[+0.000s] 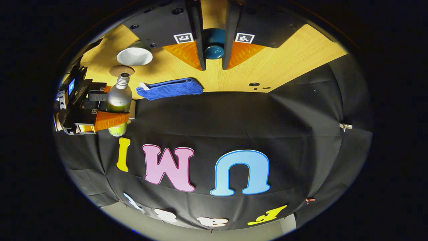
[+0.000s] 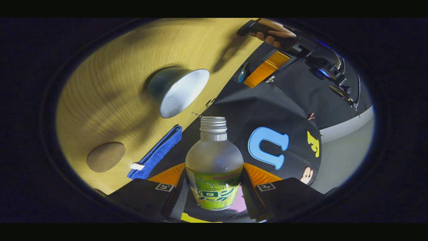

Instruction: Open the teacup lid with one hand, grasp the water bottle and pour water into the teacup with the other hand; after pouring, place the water bottle on the coaster and then close the teacup lid.

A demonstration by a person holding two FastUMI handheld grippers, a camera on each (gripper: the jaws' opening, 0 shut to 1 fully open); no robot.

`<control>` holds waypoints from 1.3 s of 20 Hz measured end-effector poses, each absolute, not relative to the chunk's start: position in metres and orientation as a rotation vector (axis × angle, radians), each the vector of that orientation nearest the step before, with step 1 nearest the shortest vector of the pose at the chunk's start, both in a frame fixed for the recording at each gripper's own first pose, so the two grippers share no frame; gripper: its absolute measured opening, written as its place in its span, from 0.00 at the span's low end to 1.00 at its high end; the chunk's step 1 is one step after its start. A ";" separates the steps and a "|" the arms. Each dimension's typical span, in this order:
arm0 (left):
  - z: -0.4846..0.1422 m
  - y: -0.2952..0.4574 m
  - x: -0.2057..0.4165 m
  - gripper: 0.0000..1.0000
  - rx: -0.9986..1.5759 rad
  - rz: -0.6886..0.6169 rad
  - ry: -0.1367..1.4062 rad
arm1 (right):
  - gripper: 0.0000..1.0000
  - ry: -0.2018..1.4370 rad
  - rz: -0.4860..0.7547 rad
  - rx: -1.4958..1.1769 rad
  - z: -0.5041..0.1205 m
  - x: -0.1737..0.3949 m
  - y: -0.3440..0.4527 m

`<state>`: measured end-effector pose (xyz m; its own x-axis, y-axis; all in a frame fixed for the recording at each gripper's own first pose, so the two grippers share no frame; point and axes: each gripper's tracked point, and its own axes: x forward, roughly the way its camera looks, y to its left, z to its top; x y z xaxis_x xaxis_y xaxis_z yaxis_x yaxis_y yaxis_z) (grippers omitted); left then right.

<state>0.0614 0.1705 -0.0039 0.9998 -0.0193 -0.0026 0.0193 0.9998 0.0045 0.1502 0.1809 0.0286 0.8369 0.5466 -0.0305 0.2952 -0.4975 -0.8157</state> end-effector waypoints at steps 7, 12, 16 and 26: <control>-0.004 0.171 0.061 0.32 0.004 -0.020 0.003 | 0.74 -0.608 0.353 -2.102 0.022 0.145 0.178; -0.004 0.171 0.062 0.32 0.005 -0.020 0.003 | 0.74 -0.557 0.343 -1.989 0.023 0.141 0.170; -0.004 0.171 0.062 0.33 0.005 -0.020 0.003 | 0.75 -0.558 0.335 -1.784 0.032 0.122 0.168; -0.005 0.175 0.061 0.31 0.006 0.002 0.001 | 0.75 -0.319 0.307 -0.842 0.062 0.097 0.124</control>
